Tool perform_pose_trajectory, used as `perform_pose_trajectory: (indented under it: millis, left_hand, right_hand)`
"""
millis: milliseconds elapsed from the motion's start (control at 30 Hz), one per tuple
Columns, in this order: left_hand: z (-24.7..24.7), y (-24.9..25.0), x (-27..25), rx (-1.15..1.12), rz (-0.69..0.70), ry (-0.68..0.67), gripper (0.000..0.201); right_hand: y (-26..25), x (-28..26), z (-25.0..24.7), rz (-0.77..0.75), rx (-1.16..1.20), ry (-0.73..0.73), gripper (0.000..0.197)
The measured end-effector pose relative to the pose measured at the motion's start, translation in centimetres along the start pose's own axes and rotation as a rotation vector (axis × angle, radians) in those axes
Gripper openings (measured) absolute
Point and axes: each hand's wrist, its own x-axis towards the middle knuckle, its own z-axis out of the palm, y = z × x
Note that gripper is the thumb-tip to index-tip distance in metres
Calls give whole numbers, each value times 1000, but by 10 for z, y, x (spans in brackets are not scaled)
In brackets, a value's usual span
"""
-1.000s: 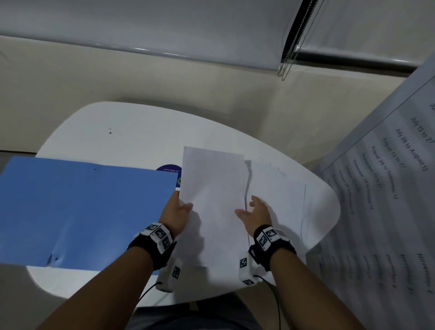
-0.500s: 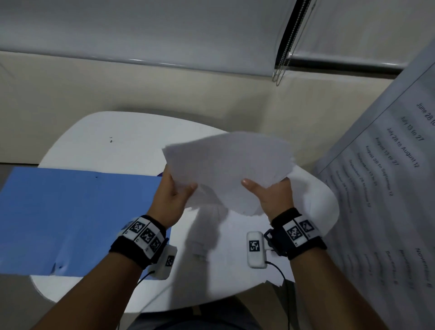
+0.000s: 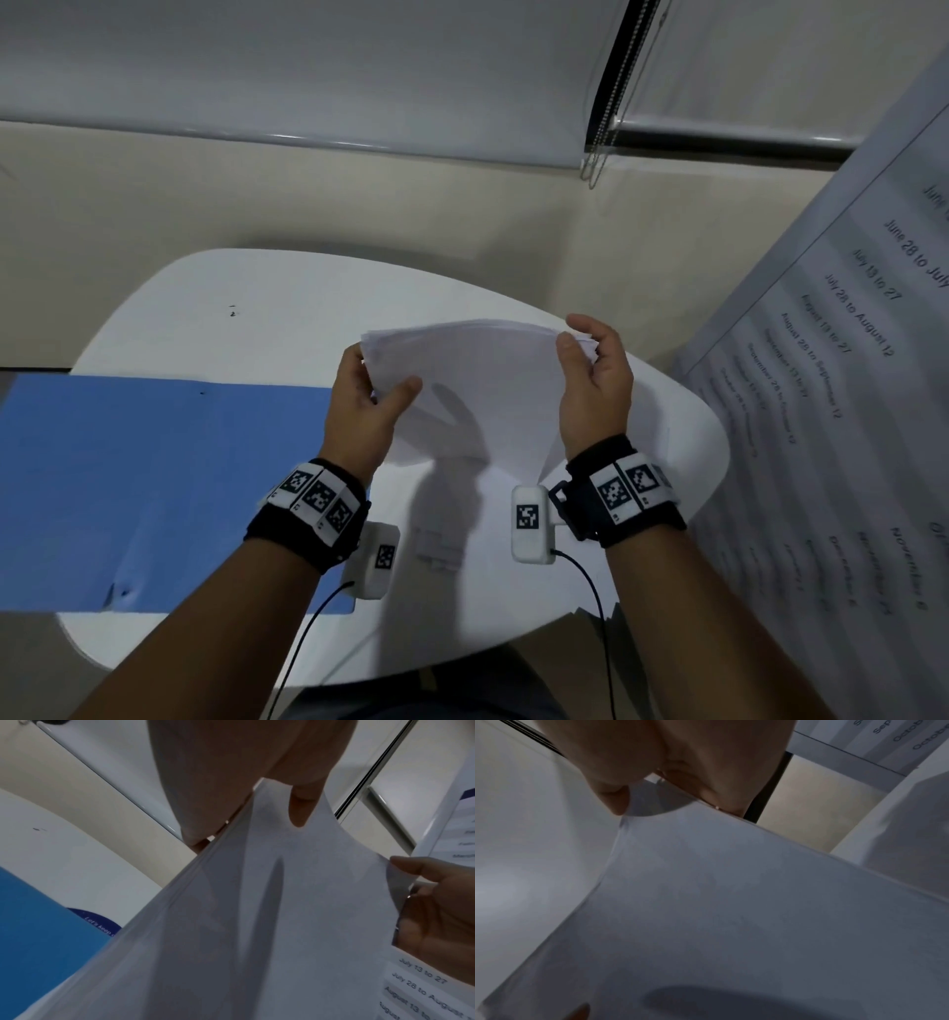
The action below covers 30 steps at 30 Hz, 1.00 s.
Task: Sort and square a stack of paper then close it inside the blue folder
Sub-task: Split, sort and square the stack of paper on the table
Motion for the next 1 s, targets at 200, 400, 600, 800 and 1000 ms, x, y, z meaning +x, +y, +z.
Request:
perform_pose_trajectory:
  millis: [200, 400, 600, 800, 1000]
  left_hand:
    - [4, 0, 6, 66, -8, 15, 50]
    - [5, 6, 4, 68, 11, 22, 38]
    - [10, 8, 2, 65, 151, -24, 46]
    - [31, 23, 7, 9, 206, 181, 26]
    - [24, 12, 12, 158, 215, 122, 19]
  right_hand:
    - [1, 2, -2, 37, 21, -28, 25]
    - [-15, -2, -11, -69, -14, -58, 17]
    - [3, -7, -22, 93, -73, -139, 24]
    - [1, -4, -18, 48, -38, -107, 13]
    - [5, -3, -25, 30, -25, -67, 18]
